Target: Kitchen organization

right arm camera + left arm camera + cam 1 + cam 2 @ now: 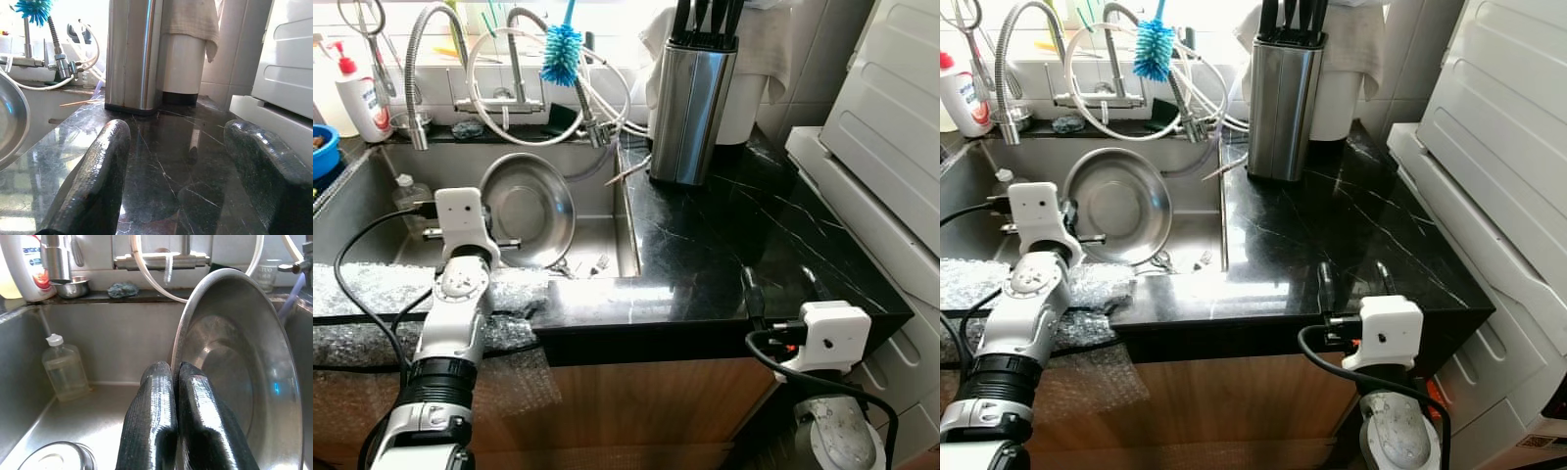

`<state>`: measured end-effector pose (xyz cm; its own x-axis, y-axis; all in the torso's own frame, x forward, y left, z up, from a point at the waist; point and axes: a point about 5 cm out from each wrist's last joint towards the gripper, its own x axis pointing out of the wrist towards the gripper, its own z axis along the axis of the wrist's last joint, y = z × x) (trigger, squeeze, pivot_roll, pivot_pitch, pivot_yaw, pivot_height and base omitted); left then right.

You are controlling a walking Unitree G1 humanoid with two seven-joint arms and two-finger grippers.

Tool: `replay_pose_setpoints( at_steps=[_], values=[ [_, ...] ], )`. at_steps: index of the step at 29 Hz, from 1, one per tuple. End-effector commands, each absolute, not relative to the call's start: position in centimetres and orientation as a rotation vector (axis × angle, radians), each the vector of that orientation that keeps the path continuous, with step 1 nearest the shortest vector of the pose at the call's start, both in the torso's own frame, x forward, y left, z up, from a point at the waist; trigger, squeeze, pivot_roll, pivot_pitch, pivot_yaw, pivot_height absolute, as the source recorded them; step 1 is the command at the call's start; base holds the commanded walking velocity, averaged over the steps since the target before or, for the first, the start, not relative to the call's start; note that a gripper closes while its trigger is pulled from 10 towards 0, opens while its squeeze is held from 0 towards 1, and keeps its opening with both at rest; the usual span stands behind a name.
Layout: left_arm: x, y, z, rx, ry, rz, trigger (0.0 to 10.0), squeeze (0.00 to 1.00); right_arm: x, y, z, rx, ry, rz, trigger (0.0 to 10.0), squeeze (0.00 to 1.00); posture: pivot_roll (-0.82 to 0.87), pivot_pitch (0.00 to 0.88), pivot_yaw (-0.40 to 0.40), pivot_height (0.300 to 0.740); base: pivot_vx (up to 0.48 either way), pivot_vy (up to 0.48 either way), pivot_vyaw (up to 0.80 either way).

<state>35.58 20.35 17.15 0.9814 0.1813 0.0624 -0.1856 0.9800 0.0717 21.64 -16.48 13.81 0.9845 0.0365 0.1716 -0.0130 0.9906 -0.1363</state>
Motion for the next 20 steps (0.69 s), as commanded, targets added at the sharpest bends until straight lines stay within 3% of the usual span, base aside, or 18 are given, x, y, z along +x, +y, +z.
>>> replay_pose_setpoints(
  at_steps=[1,14,15,16,17,20],
  values=[
    [35.9,20.3,17.6,0.111,-0.044,0.179,10.0,0.0,21.9,-16.5,13.9,-0.138,-0.183,0.02,10.0,0.0,-0.17,0.0,-0.017,0.74,0.0,0.0,0.0],
    [36.0,19.6,16.5,0.147,0.046,0.131,10.0,0.0,22.3,-16.3,14.2,-0.142,-0.19,0.026,10.0,0.0,-0.17,0.004,-0.017,0.74,0.0,0.0,0.0],
    [36.0,19.5,16.4,0.149,0.05,0.127,10.0,0.39,22.4,-16.3,14.2,-0.142,-0.19,0.026,10.0,0.0,-0.17,0.005,-0.018,0.74,0.0,0.0,0.0],
    [36.0,19.5,16.4,0.152,0.054,0.125,10.0,0.93,22.4,-16.3,14.2,-0.142,-0.19,0.026,10.0,0.0,-0.17,0.005,-0.018,0.74,0.0,0.0,0.0],
    [36.0,19.5,16.3,0.156,0.059,0.122,10.0,1.0,22.5,-16.3,14.2,-0.142,-0.192,0.027,10.0,0.0,-0.17,0.006,-0.018,0.74,0.0,0.0,0.0],
    [36.0,19.4,16.3,0.157,0.064,0.115,10.0,1.0,22.5,-16.3,14.2,-0.141,-0.193,0.027,10.0,0.0,-0.17,0.007,-0.019,0.74,0.0,0.0,0.0]
  ],
)
